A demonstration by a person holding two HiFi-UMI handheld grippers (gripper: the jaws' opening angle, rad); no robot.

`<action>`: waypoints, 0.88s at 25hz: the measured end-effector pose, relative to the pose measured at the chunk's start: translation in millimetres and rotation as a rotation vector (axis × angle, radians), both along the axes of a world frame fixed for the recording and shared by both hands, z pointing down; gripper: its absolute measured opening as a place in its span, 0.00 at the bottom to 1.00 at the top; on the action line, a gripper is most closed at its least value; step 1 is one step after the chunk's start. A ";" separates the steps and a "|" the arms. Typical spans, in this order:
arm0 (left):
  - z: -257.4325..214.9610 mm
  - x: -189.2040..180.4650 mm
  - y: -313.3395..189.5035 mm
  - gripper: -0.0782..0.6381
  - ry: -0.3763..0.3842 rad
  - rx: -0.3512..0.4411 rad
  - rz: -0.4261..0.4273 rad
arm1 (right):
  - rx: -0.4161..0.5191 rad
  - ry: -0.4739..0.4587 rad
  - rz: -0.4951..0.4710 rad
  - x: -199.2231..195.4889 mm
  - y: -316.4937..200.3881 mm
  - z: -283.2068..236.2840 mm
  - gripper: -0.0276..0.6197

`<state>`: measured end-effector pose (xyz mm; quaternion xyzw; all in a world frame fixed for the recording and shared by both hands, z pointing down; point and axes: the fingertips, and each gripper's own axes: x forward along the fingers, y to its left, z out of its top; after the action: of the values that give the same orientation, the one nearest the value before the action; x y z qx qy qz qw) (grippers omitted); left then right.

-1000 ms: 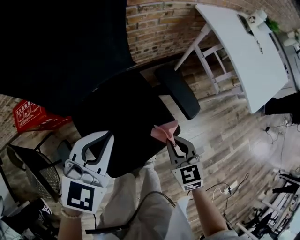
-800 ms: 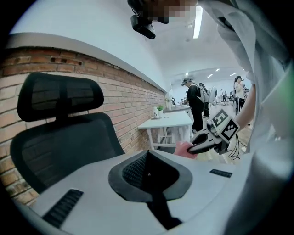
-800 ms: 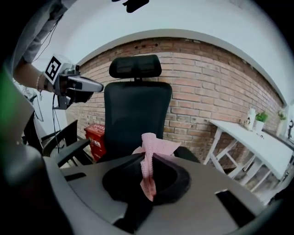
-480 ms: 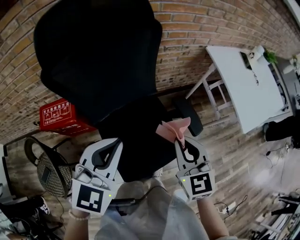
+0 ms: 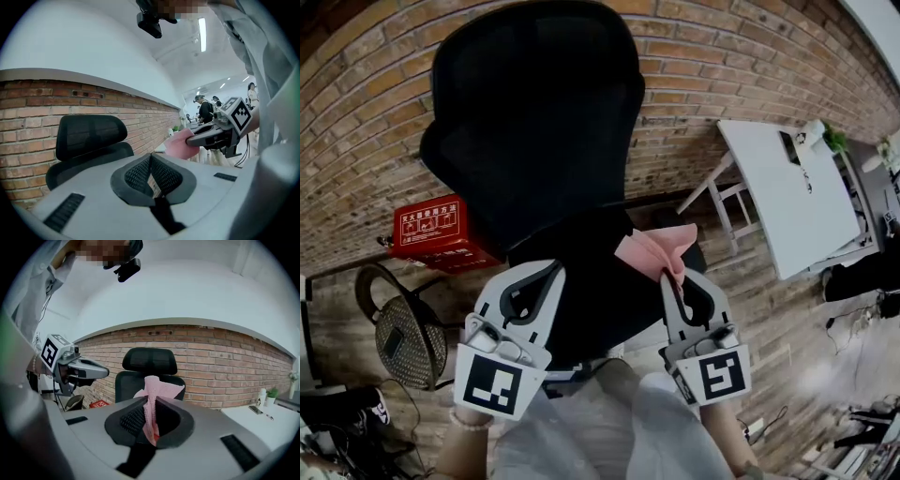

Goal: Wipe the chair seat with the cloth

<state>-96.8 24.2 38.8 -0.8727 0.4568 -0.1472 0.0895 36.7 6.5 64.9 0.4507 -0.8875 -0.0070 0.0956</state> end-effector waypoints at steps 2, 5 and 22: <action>-3.9 -4.0 0.5 0.13 -0.005 0.018 0.000 | 0.014 0.013 -0.011 -6.5 2.8 -6.7 0.13; -7.1 -10.5 0.8 0.13 0.004 0.028 -0.004 | 0.027 0.025 -0.021 -15.3 6.2 -11.4 0.13; -7.1 -13.9 -1.5 0.13 0.017 0.030 0.020 | 0.041 0.069 -0.014 -29.1 7.9 -12.0 0.13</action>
<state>-110.7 22.7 31.7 -0.8770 0.4510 -0.1318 0.1002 7.6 14.4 52.8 0.4458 -0.8865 -0.0412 0.1169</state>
